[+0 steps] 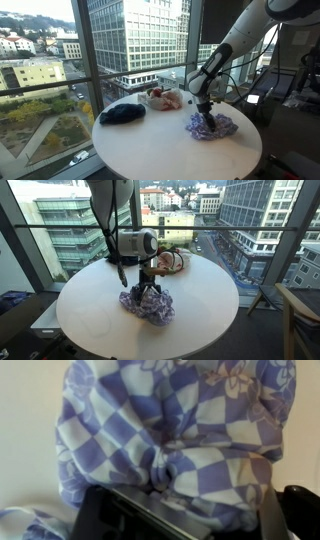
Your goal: Move the checkered cloth to the left
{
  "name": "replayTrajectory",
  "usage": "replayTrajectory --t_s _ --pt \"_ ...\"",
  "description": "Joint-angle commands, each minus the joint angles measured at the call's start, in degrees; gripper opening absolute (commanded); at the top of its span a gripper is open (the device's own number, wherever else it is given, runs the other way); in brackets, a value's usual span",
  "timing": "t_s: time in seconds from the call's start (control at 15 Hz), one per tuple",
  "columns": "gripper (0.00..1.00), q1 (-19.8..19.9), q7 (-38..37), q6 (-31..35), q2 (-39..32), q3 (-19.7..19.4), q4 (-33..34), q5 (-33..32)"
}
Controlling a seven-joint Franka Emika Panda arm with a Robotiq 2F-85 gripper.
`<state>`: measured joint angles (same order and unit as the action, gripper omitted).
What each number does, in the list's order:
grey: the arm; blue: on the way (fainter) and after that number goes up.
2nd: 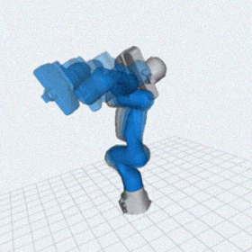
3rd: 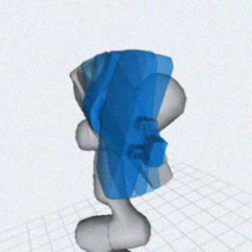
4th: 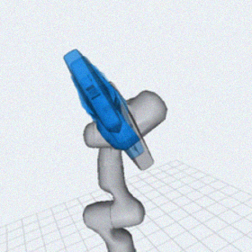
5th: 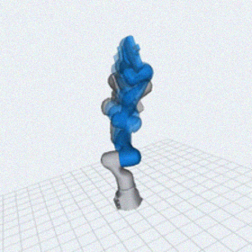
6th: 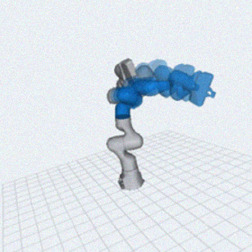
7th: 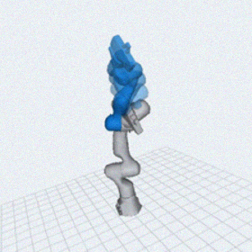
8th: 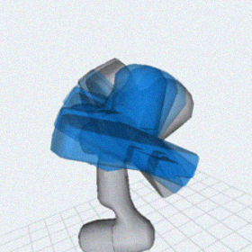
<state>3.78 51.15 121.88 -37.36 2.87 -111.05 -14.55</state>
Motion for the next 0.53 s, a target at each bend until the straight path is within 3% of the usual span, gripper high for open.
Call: replayTrajectory --t_s 0.0,0.27,0.47 --pt "0.18 0.3 -0.6 -3.5 -2.2 0.1 2.9 1.0" --pt "0.05 0.5 -2.3 -5.7 3.1 0.2 0.8 1.8" --pt "0.11 1.4 -3.5 -6.2 7.1 0.3 -0.8 2.8"
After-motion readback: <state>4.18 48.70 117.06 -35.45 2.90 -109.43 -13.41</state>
